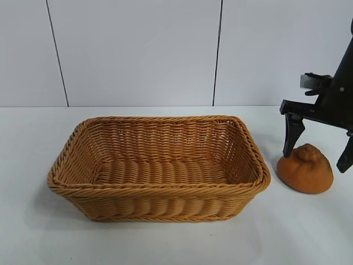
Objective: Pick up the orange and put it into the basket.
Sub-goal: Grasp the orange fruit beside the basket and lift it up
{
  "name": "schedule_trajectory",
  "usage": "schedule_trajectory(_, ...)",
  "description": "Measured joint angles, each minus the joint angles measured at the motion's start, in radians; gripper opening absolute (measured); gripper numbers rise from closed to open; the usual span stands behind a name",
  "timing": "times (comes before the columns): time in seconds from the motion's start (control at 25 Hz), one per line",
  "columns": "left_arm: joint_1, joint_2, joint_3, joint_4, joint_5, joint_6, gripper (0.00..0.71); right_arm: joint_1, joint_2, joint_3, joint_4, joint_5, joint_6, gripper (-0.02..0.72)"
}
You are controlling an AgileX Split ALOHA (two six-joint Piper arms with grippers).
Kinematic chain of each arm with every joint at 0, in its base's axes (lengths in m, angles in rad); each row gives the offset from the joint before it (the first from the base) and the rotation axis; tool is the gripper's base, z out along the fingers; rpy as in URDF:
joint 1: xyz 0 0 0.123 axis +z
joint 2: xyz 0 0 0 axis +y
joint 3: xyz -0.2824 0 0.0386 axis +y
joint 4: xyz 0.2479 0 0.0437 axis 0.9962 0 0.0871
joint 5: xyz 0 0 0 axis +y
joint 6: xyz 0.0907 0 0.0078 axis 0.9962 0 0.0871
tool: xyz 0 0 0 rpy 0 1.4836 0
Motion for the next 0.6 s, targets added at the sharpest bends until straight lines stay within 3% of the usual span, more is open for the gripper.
schedule_trajectory(0.12,0.0,0.0,0.0,-0.001,-0.001,0.0,0.673,0.0,0.029,0.0,0.0,-0.024,0.0,0.631)
schedule_trajectory(0.2,0.0,0.0,0.0,-0.001,-0.001,0.0,0.673,0.0,0.033,0.0,0.002,-0.031,0.0,0.568)
schedule_trajectory(0.28,0.0,0.0,0.0,-0.001,-0.001,0.0,0.673,0.0,0.033,0.0,0.004,-0.032,0.0,0.434)
schedule_trajectory(0.4,0.0,0.0,0.0,-0.001,-0.001,0.0,0.673,0.0,0.031,-0.005,0.009,-0.026,0.0,0.141)
schedule_trajectory(0.44,0.0,0.0,0.0,-0.001,-0.001,0.0,0.673,0.0,0.029,-0.007,0.011,-0.018,0.0,0.074)
schedule_trajectory(0.6,0.0,0.0,0.0,-0.001,-0.001,0.0,0.673,0.0,0.019,-0.008,0.015,-0.006,-0.002,0.055)
